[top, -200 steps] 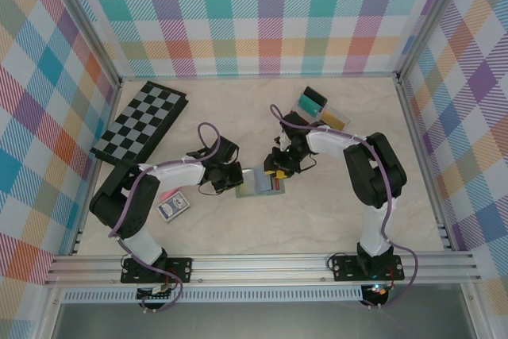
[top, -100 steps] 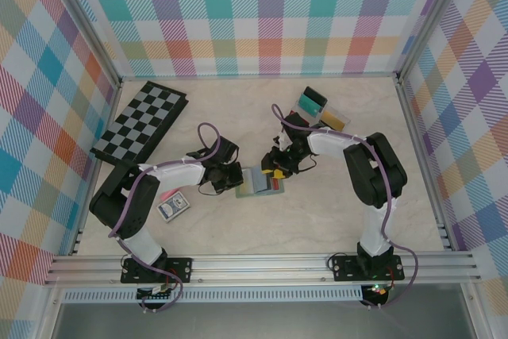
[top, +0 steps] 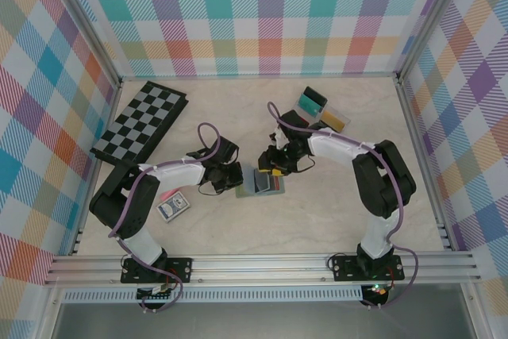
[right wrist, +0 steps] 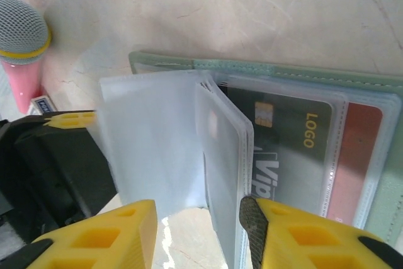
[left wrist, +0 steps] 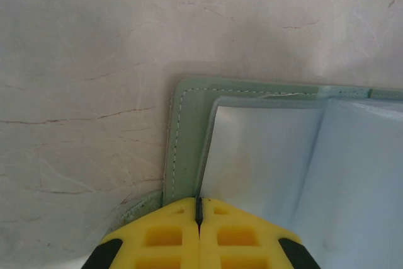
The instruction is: Take the credit cards out of the card holder
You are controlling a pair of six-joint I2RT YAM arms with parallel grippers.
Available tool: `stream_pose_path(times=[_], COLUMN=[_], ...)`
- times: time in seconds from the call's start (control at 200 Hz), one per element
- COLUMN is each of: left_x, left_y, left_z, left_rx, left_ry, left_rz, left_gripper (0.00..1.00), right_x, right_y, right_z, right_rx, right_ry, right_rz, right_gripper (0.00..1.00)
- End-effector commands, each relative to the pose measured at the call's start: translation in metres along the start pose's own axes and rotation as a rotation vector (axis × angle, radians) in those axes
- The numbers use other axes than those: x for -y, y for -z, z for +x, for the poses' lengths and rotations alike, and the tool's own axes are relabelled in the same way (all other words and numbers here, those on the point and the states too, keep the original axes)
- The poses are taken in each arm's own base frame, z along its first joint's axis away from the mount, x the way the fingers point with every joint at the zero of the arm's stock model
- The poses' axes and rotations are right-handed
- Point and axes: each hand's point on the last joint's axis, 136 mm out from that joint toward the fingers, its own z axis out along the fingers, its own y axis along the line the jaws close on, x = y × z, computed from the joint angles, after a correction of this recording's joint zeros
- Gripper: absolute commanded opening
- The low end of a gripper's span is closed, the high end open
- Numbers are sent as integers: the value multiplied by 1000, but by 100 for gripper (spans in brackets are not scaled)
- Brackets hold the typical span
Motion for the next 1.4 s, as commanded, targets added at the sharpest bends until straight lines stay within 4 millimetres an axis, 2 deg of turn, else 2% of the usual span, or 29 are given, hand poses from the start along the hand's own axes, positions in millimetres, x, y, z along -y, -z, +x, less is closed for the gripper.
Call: stream_pose_path(times=[0.0, 0.22, 0.28, 0.455, 0.565, 0.7, 0.795, 0.985, 1.155, 1.275, 1.395], left_x=[-31, -28, -32, -21, -20, -16, -10, 16, 20, 24, 34], left_y=[-16, -9, -2, 27, 46, 59, 67, 79, 100, 98, 87], left_z=[19, 13, 16, 3, -4, -9, -11, -11, -18, -15, -10], left_rx=[-50, -24, -29, 37, 81, 108, 122, 133, 200, 177, 135], left_ry=[13, 9, 11, -1, -11, -27, -30, -41, -37, -33, -30], left_rz=[-101, -99, -124, -114, -137, -132, -105, 28, 47, 74, 115], left_gripper=[0, 0, 0, 0, 4, 6, 7, 12, 13, 14, 13], right_x=[0, 5, 10, 21, 30, 14, -2, -25, -37, -44, -41], right_y=[7, 8, 7, 3, 6, 5, -4, -24, -38, -48, -54], right_z=[5, 5, 5, 4, 0, 0, 6, 11, 14, 16, 13], right_rx=[5, 11, 12, 6, 30, 23, -15, -64, -95, -131, -129], right_ry=[24, 34, 28, 18, 20, 64, 103, 82, 78, 40, -40], right_rz=[38, 90, 115, 179, 272, 228, 182, 77, 47, 15, 27], right_gripper=[44, 39, 38, 37, 38, 40, 39, 36, 32, 27, 16])
